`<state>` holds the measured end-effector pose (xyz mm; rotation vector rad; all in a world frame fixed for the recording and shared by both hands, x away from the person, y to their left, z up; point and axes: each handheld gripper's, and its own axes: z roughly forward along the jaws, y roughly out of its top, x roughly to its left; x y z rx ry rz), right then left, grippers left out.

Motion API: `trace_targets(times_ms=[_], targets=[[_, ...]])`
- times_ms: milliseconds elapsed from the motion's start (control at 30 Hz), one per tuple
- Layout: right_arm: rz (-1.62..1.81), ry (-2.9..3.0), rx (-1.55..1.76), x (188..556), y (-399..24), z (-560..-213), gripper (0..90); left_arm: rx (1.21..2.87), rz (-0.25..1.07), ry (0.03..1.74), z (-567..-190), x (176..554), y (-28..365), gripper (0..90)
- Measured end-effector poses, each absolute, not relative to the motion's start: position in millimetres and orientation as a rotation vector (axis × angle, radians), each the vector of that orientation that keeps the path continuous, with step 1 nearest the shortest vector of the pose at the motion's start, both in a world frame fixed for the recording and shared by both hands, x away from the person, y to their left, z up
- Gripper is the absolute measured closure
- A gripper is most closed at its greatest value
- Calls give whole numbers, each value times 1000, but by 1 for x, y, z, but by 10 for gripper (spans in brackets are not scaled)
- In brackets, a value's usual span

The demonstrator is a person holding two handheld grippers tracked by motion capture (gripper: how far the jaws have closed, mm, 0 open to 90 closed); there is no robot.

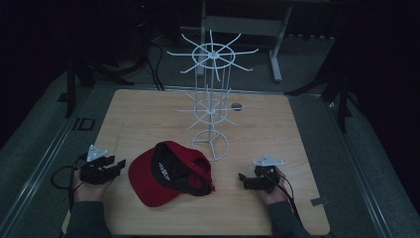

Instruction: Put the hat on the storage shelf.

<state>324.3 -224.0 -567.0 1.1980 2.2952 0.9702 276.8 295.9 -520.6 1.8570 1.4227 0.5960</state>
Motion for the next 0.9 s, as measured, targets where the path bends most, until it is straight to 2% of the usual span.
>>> trace_targets(times_ms=[200,367,900], targets=[[970,2294,1197,324,-224,-567,148,1836,580,1355,-507,274,295,531],[969,2294,1196,324,-224,-567,147,1861,511,1257,-497,276,289,534],[969,2295,1198,324,-224,-567,147,2069,362,1153,-512,310,257,480]])
